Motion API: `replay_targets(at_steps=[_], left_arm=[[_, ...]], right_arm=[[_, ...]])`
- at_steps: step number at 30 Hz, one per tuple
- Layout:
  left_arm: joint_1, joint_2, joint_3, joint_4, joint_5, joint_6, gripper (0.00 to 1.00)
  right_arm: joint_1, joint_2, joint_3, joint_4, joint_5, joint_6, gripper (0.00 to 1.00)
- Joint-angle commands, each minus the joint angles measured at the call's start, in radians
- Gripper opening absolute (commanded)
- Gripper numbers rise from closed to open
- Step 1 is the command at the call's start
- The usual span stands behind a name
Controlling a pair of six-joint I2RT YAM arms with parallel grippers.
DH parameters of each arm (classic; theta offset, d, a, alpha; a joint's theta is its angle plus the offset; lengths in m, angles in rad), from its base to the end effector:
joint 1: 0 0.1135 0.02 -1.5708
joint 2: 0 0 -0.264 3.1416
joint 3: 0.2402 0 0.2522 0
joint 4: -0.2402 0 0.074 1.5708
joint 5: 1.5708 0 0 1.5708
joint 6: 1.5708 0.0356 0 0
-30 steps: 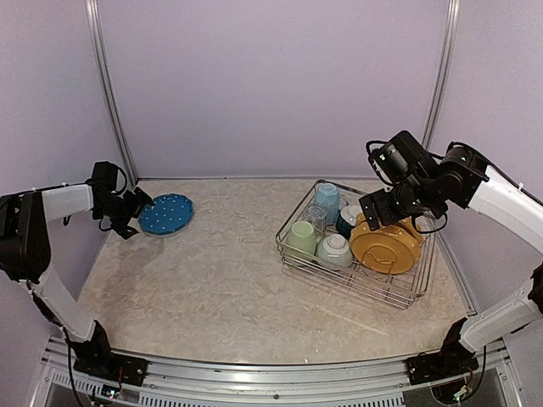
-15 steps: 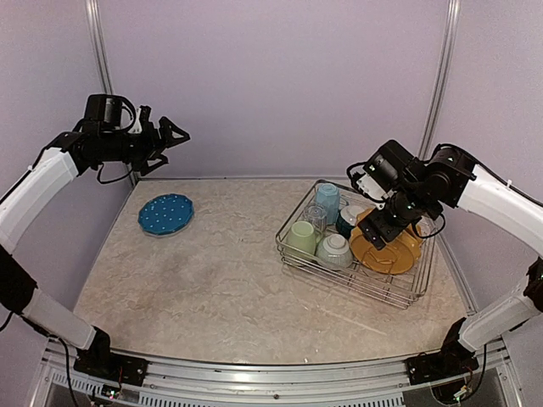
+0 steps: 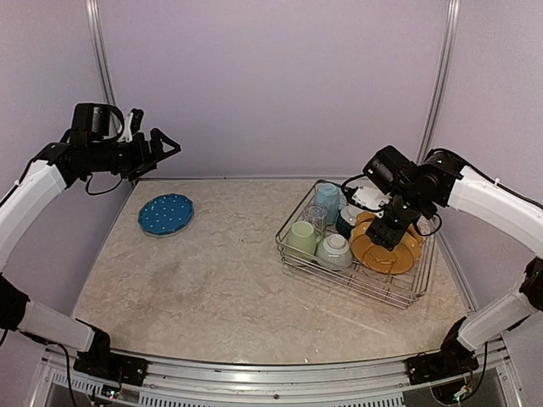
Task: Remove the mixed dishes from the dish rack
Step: Grab the plate from the dish rack.
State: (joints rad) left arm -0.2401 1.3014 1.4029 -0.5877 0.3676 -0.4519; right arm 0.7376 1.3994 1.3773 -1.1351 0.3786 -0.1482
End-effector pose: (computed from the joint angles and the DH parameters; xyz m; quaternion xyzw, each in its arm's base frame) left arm 0.2710 -0.0795 0.4024 0.0048 0.8473 -0.3194 0.4243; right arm 0.2044 0.1680 0.3302 -0.3770 0.8850 -0.1177 0.2465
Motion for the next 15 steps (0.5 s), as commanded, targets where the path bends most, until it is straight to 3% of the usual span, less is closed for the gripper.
replay_targets(at_steps=[1,15], left_arm=[[0.054,-0.038,-0.021,0.036,0.03,0.015,0.99],[0.084,-0.066,-0.033,0.049,0.103,-0.007,0.99]], right_arm=[[-0.024,0.009,-0.036,0.013,-0.069,-0.089,0.7],[-0.067,0.058,-0.075,0.035,-0.029,-0.121,0.65]])
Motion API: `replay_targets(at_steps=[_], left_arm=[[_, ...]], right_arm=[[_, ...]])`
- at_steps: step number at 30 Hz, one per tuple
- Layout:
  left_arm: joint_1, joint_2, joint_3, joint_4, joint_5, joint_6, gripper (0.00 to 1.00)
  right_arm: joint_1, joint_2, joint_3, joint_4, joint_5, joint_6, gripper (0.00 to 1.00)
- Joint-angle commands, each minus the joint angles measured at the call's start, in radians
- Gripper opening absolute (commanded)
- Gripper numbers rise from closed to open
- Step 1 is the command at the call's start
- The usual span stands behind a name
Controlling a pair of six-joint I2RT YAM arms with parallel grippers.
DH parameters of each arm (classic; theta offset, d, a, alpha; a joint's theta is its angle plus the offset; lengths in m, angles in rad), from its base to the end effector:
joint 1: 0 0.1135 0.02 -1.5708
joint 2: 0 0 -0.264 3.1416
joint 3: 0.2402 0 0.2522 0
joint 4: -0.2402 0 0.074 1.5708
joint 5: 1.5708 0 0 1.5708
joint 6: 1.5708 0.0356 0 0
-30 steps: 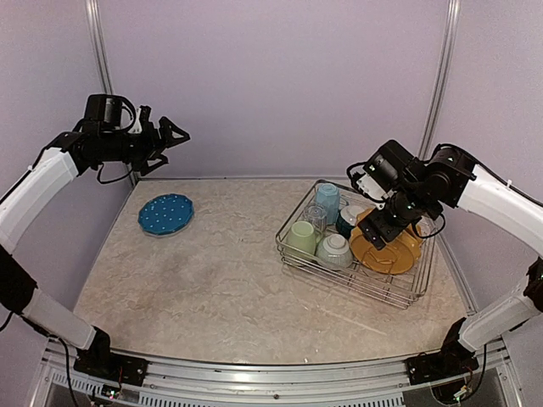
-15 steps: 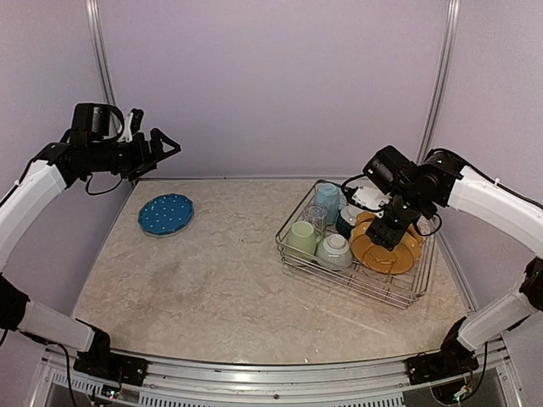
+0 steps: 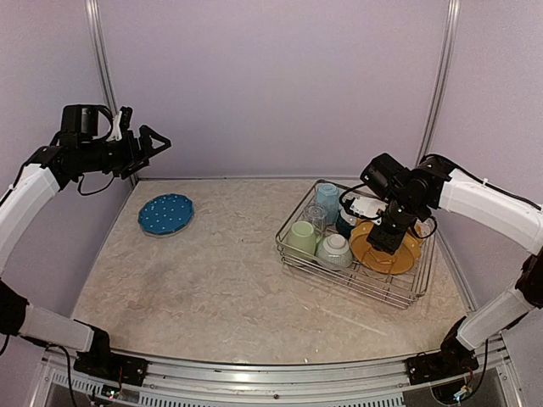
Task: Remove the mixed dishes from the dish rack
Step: Grab the plate from the dish rack.
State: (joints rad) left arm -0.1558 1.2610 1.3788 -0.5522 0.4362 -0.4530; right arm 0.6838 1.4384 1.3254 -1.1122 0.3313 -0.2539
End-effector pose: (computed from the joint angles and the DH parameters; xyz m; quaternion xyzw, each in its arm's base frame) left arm 0.2665 -0.0571 0.4086 -0.0067 0.8311 -0.3315 0.4466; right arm 0.2180 0.1627 0.3059 -0.4137 0.8796 -0.1225 0.2003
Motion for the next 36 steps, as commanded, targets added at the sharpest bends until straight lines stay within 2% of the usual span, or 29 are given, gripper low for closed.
replay_targets(at_steps=[1,14,22,26,30,36], left_arm=[[-0.001,-0.027,-0.009,0.014,0.037,-0.005,0.99],[-0.002,-0.031,-0.009,0.015,0.066,-0.008,0.99],[-0.002,-0.026,-0.009,0.02,0.088,-0.012,0.99],[-0.002,-0.019,-0.009,0.018,0.098,-0.013,0.99],[-0.004,-0.018,-0.009,0.02,0.103,-0.015,0.99],[-0.009,-0.014,-0.009,0.018,0.105,-0.015,0.99]], right_arm=[[-0.016,0.024,-0.027,0.017,0.026,-0.019,0.63],[-0.05,0.078,-0.044,0.078,-0.052,-0.145,0.43],[-0.059,0.061,-0.057,0.052,-0.091,-0.186,0.39],[-0.069,0.046,-0.055,0.044,-0.125,-0.214,0.24],[-0.077,0.031,-0.043,0.043,-0.148,-0.226,0.18],[-0.078,0.006,0.003,0.01,-0.187,-0.249,0.01]])
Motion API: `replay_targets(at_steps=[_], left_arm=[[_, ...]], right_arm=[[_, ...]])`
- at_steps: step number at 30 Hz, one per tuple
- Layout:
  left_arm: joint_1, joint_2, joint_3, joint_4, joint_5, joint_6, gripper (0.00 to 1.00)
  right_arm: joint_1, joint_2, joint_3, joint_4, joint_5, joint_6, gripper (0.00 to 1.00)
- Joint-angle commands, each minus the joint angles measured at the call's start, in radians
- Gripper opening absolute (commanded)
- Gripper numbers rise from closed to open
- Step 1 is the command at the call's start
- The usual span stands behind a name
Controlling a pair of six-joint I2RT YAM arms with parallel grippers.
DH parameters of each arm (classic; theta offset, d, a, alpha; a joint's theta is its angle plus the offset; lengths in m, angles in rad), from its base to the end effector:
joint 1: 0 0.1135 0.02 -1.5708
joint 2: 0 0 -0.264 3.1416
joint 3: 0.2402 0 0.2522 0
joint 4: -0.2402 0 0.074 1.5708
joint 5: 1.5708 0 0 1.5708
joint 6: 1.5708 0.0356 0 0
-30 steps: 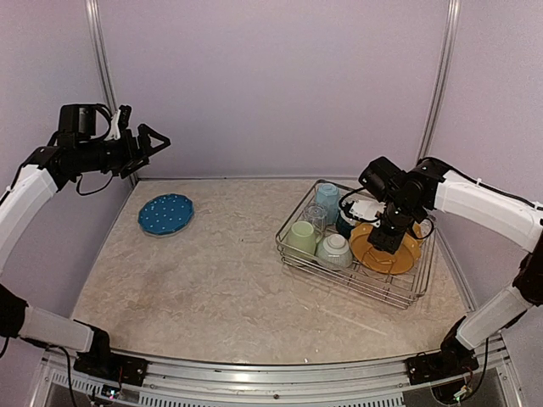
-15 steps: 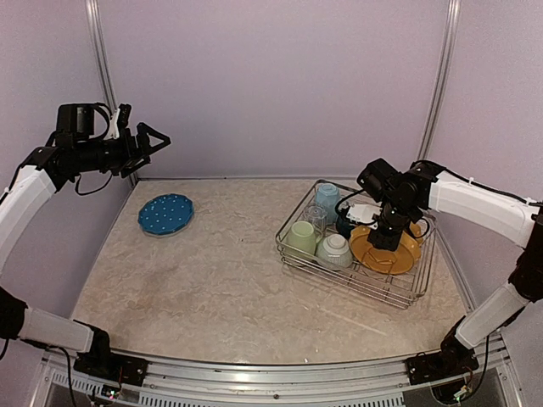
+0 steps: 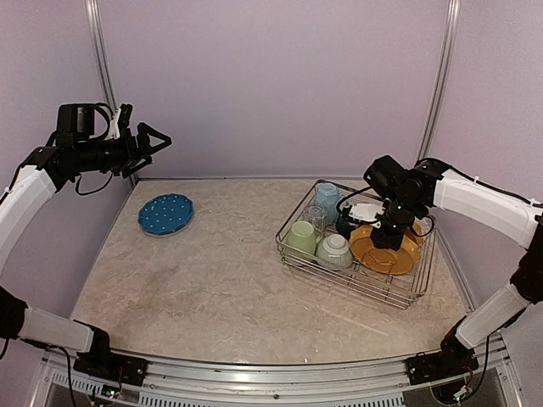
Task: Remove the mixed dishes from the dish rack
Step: Grab the plate from the dish rack, then pass from the right arm to the left
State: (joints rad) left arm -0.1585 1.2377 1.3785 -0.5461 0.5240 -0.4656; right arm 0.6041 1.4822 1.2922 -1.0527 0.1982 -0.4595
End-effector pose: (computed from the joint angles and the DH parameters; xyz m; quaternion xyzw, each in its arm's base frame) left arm 0.2580 -0.0593 0.4154 0.0175 0.8188 -0.3690 0.4395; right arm 0.2374 0.1553 0.2860 -0.4839 0.8543 -0.0856 0.1691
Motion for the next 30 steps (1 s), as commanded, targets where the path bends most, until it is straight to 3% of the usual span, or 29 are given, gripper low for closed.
replay_targets(at_steps=[1,6,30], left_arm=[[-0.007,0.009,-0.009,0.014,0.017,-0.003,0.99],[-0.013,0.004,-0.012,0.015,0.01,0.001,0.99],[-0.024,0.038,-0.009,0.011,0.025,-0.007,0.99]], right_arm=[[0.0,-0.044,0.05,-0.059,-0.08,-0.049,0.0],[0.0,-0.086,0.102,-0.099,-0.163,-0.055,0.0],[0.001,-0.278,0.178,-0.113,-0.197,0.033,0.0]])
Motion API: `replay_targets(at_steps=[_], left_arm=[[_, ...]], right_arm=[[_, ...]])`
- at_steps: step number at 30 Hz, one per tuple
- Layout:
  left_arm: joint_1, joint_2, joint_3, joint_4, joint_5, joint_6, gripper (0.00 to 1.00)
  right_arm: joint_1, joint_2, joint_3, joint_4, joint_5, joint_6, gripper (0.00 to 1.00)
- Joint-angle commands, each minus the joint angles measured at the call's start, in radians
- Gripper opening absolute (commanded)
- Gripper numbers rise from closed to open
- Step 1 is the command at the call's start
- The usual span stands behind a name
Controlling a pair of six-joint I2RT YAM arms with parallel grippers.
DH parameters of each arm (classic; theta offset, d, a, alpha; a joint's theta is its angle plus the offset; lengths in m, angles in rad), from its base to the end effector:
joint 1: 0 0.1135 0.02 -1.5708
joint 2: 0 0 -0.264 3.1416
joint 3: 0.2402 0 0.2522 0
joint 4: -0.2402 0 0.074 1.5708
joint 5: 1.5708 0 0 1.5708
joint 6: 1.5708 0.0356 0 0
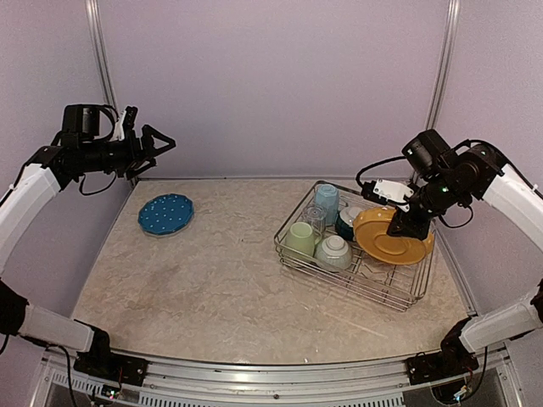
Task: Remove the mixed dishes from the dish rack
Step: Pass from the right arm to the left
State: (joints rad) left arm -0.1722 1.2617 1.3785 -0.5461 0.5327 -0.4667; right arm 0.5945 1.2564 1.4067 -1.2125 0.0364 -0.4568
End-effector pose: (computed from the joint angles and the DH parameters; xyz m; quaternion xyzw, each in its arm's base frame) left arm 0.2641 -0.0643 0.4096 0.0216 0.8239 -0.3740 0.4253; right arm 0.1871 0.1249 0.3649 -0.4816 0.8393 -0.0003 0.2521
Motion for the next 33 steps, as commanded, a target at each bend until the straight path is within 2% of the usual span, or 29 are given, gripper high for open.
replay_targets(at_steps=[1,5,10,15,19,23,27,33], left_arm=[[-0.01,0.016,-0.009,0.011,0.016,-0.007,0.99],[-0.012,0.026,-0.007,0.011,0.022,-0.01,0.99],[-0.012,0.047,-0.004,0.009,0.043,-0.018,0.99],[-0.012,0.069,0.0,0.011,0.076,-0.027,0.99],[-0.012,0.086,0.003,0.007,0.09,-0.029,0.99],[-0.014,0.113,0.025,-0.019,0.118,-0.024,0.99],[-0.015,0.149,0.052,-0.04,0.193,-0.036,0.99],[-0.01,0.188,0.046,0.015,0.384,-0.111,0.99]], right_arm=[[0.011,-0.06,0.07,0.056,-0.032,0.044,0.0],[0.01,-0.08,0.102,0.133,-0.035,0.107,0.0],[0.01,-0.092,0.074,0.349,-0.035,0.239,0.0],[0.031,-0.033,0.069,0.526,-0.069,0.327,0.0],[0.128,0.028,0.054,0.679,0.049,0.295,0.0],[0.258,0.09,0.056,0.807,0.195,0.155,0.0],[0.387,0.149,0.02,0.964,0.393,-0.13,0.0],[0.506,0.247,-0.07,1.255,0.536,-0.539,0.0]])
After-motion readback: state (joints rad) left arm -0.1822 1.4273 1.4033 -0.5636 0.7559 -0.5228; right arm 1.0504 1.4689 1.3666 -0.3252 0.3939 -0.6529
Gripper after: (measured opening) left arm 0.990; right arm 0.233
